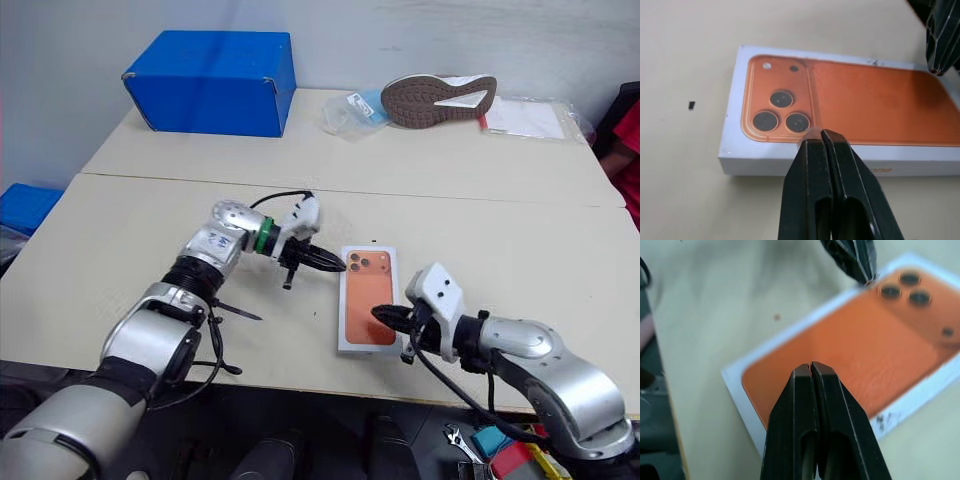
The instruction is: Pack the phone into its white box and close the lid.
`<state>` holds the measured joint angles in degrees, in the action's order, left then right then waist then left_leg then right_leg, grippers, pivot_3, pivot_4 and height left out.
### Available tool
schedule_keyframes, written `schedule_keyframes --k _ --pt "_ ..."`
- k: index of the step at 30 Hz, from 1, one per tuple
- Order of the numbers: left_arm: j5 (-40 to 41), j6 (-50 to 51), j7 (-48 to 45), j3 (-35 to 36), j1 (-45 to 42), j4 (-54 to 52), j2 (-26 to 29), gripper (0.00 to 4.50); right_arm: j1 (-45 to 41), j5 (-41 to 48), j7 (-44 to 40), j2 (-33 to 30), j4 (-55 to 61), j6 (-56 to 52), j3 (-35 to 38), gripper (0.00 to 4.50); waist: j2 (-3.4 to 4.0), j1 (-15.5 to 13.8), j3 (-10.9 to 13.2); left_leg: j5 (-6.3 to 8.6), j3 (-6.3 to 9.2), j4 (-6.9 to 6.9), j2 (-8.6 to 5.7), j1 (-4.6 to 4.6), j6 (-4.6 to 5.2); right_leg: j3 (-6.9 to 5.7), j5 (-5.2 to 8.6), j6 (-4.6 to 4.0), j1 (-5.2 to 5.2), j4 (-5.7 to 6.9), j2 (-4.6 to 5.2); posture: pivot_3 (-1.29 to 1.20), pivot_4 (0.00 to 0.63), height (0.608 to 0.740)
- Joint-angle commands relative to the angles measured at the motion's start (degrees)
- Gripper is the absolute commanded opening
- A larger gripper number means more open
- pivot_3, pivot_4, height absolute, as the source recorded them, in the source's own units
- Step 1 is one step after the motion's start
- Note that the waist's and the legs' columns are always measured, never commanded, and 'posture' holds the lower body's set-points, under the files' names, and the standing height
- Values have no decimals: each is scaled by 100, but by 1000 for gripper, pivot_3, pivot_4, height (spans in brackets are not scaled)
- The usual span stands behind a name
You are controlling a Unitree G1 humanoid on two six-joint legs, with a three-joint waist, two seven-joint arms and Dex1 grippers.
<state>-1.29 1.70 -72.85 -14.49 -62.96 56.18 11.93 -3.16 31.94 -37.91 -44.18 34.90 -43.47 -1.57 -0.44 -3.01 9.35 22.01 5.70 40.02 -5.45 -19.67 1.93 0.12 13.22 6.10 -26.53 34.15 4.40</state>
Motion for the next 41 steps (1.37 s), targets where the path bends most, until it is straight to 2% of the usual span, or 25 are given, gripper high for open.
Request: schedule_keyframes --k 1,7,12,16,18,19,21,25,29,32,36,41 --pt "-352 -394 586 -118 -301 462 -210 0 62 -658 157 -137 -70 214 -360 26 -1 0 -1 0 0 5 0 0 0 -1 0 1 2 1 0 0 150 740" --pt "-716 -843 797 -290 -310 872 -310 0 259 -986 318 3 -296 271 -505 26 -14 2 -20 0 -4 3 -1 32 0 6 -2 3 26 -12 1 0 150 740" --pt "-466 -640 441 -68 -303 848 -225 0 369 -834 333 205 -238 369 -242 26 -23 14 -31 3 4 3 3 65 4 4 -2 3 70 -25 -1 0 150 740" --pt "94 -51 -474 336 -89 73 246 0 445 -274 -19 260 111 668 589 26 -19 43 -28 3 5 3 2 55 4 3 -2 3 61 -12 -1 0 150 740" --pt "399 229 -953 486 289 -815 688 377 571 26 -375 65 199 776 1197 0 -12 126 -24 3 1 0 3 43 4 6 -2 3 41 4 -2 0 150 740" --pt "597 517 -1181 592 564 -1429 1004 544 699 197 -726 -133 216 852 1579 368 -10 146 -22 4 -1 -2 3 30 4 9 -2 3 22 7 -1 0 150 740" --pt "950 1139 -1403 811 1057 -2478 1565 1047 975 454 -1490 -532 184 1064 2213 828 -3 174 -18 4 -2 -3 7 15 2 15 -2 3 6 9 -2 0 150 740" --pt "1647 2476 -1611 1340 2135 -4320 2892 2227 1076 1015 -2654 -1283 -456 962 3252 2149 7 192 -10 8 -1 -8 19 20 -3 33 -1 1 13 3 -10 0 150 740" --pt "2377 3461 -1401 1966 3052 -5647 3797 3433 817 1225 -3340 -1798 -1229 892 3576 3479 28 145 3 10 6 -5 19 39 1 41 1 -2 43 -10 -5 0 150 740" --pt "2860 3997 -962 2573 3700 -6530 4081 4325 442 1271 -3691 -2109 -1791 877 3480 4477 47 126 14 19 16 -5 19 49 15 32 2 -3 69 -28 2 0 150 740" --pt "3211 4234 -320 3085 4312 -7238 3986 4417 -190 1066 -3767 -2242 -2206 1052 3070 4493 58 133 20 22 21 -5 19 51 16 26 2 -3 78 -38 4 0 150 740" --pt "3347 4099 88 3078 4656 -7507 3869 4417 -403 839 -3765 -2141 -2294 1235 2763 4493 63 140 23 24 20 -6 21 51 9 25 2 -3 73 -36 2 0 150 740"
